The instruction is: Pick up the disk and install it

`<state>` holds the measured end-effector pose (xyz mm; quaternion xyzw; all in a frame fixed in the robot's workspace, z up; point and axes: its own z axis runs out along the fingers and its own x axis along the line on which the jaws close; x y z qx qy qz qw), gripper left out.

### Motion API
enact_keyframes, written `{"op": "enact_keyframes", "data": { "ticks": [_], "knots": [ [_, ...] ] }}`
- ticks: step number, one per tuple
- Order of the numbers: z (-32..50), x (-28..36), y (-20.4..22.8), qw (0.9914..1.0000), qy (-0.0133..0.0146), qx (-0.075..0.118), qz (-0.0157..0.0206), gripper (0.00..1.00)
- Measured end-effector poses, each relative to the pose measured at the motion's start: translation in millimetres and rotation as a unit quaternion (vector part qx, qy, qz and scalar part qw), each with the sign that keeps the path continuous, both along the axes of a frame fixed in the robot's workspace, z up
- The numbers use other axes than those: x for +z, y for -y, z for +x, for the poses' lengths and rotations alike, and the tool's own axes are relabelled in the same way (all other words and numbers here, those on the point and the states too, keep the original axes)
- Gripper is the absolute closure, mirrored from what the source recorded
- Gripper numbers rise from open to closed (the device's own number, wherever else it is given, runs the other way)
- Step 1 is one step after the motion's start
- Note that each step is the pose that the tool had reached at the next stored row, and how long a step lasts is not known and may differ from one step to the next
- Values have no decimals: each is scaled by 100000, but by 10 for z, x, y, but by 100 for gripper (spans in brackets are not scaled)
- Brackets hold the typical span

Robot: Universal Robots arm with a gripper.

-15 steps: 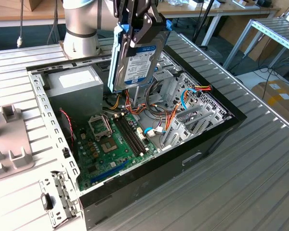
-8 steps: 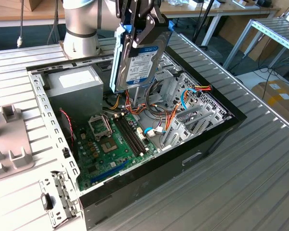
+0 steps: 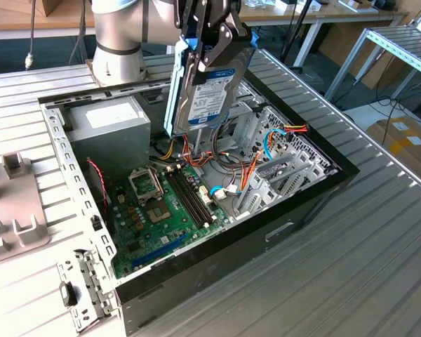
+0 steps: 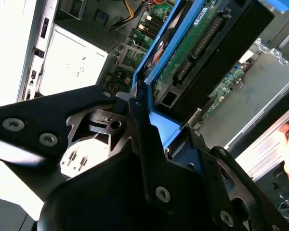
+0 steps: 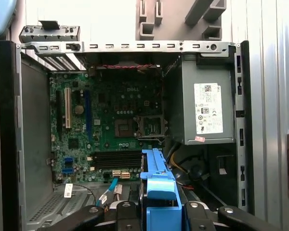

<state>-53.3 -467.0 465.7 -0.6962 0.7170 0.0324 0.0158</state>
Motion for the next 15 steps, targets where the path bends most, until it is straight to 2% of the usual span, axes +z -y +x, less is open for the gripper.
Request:
{"op": "enact_keyframes", "data": {
  "ticks": [6, 15],
  "knots": [
    [22, -10, 61, 100000, 1, 46, 5, 63],
    [49, -23, 126, 100000, 1, 89, 5, 63]
  ]
}}
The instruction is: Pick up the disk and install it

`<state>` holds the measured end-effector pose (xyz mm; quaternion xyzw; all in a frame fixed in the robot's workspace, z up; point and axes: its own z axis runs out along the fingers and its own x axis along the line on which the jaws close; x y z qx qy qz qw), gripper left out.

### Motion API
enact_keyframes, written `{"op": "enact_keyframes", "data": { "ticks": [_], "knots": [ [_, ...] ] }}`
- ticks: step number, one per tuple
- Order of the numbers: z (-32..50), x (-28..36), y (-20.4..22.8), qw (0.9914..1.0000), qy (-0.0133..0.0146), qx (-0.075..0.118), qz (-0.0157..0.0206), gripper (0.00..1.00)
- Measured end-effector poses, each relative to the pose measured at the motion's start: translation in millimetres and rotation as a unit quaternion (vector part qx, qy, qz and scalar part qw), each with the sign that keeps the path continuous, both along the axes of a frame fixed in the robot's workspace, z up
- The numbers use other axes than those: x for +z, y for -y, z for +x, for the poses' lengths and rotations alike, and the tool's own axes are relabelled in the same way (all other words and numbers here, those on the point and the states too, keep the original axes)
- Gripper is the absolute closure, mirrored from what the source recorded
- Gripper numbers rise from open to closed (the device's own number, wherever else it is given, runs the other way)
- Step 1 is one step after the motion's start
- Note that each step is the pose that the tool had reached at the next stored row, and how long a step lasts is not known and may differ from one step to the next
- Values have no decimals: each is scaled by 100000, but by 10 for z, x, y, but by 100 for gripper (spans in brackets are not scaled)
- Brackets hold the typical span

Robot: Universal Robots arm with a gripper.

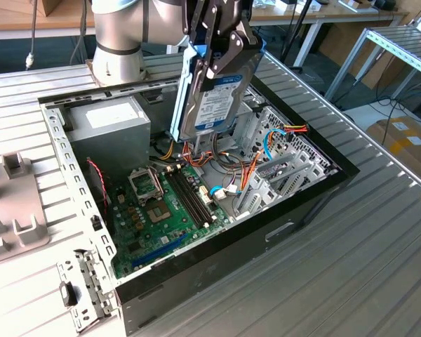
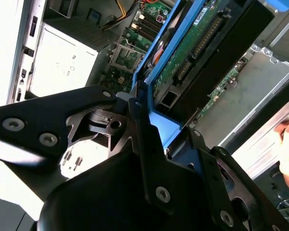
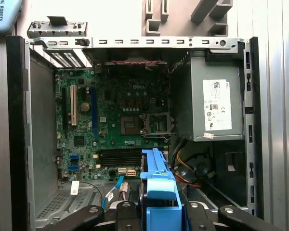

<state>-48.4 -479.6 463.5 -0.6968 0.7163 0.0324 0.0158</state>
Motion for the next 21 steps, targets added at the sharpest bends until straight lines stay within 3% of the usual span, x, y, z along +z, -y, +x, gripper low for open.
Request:
{"op": "enact_keyframes", "data": {
  "ticks": [21],
  "knots": [
    [96, -29, 119, 100000, -2, 82, 2, 63]
  ]
}}
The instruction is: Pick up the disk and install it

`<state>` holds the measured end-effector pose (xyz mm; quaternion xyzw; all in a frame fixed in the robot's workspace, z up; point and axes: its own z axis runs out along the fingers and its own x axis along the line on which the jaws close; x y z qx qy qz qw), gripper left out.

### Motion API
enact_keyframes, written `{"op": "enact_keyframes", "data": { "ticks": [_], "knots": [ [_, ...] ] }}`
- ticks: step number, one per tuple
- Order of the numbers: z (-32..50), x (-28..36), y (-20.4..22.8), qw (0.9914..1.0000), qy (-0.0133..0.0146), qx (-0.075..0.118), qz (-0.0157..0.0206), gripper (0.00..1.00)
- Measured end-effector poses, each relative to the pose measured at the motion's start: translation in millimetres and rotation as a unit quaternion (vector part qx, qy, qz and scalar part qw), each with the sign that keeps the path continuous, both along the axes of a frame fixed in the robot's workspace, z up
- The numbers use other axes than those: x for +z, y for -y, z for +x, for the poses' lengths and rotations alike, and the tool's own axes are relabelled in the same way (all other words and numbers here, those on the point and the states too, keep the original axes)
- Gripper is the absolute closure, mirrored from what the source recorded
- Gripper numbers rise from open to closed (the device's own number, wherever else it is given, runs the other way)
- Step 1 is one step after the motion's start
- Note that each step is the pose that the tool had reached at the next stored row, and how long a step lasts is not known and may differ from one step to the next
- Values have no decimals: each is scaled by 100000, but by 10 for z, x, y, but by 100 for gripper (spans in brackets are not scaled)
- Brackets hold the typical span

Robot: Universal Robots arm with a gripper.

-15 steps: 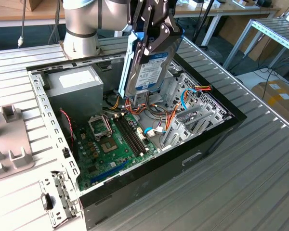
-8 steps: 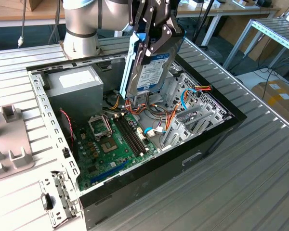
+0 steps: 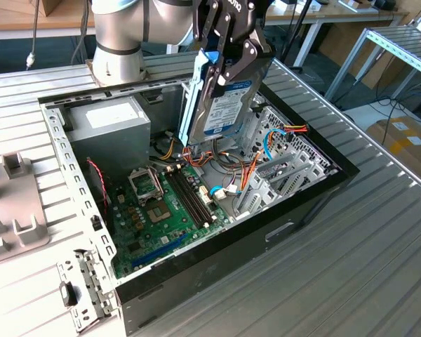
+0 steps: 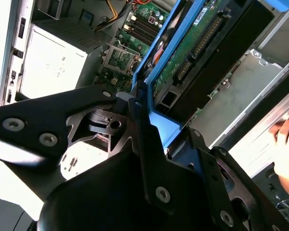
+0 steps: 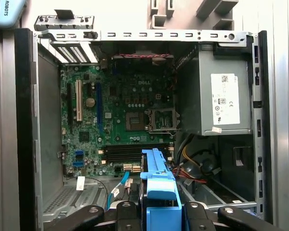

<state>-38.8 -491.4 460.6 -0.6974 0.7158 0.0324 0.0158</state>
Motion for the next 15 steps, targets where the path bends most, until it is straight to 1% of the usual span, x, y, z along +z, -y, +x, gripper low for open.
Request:
{"op": "enact_keyframes", "data": {
  "ticks": [3, 7, 12, 15],
  "knots": [
    [20, -3, 7, 100000, -6, 3, -7, 63],
    [84, -11, 19, 100000, -19, 11, -12, 63],
    [126, -18, 25, 100000, -19, 17, -5, 63],
    [167, -25, 30, 100000, -21, 23, -6, 63]
  ]
}}
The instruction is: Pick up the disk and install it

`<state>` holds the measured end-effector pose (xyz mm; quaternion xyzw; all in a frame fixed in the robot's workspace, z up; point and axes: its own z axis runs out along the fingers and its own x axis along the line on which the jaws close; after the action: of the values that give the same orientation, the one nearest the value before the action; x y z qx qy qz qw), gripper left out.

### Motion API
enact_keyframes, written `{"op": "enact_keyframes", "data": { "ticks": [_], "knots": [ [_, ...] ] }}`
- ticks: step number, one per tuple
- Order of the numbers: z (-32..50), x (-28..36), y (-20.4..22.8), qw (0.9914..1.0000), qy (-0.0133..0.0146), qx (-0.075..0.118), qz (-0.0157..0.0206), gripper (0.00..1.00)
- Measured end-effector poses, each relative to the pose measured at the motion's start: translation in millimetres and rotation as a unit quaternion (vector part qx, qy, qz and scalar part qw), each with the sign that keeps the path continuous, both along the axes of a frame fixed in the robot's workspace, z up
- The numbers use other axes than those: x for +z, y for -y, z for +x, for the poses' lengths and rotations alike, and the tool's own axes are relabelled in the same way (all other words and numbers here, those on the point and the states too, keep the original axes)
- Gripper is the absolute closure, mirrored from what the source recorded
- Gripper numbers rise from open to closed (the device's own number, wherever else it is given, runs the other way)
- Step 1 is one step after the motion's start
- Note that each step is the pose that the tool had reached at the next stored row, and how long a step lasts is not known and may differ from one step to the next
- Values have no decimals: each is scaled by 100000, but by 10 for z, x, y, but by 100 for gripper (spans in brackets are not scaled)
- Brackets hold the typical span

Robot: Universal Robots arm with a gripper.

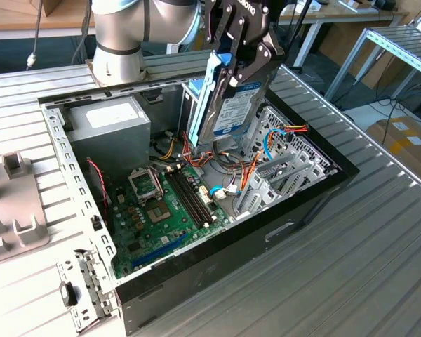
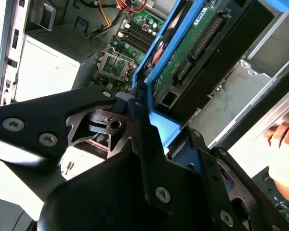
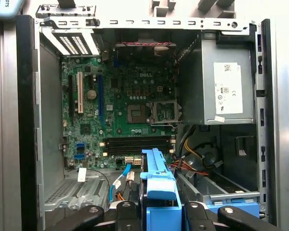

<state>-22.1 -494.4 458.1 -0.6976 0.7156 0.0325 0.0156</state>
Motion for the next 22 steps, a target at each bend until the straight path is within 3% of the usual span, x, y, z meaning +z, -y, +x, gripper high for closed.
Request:
{"op": "enact_keyframes", "data": {
  "ticks": [14, 22],
  "knots": [
    [137, -21, 27, 100000, -24, 18, 2, 63],
    [173, -30, 133, 100000, -27, 104, 1, 63]
  ]
}}
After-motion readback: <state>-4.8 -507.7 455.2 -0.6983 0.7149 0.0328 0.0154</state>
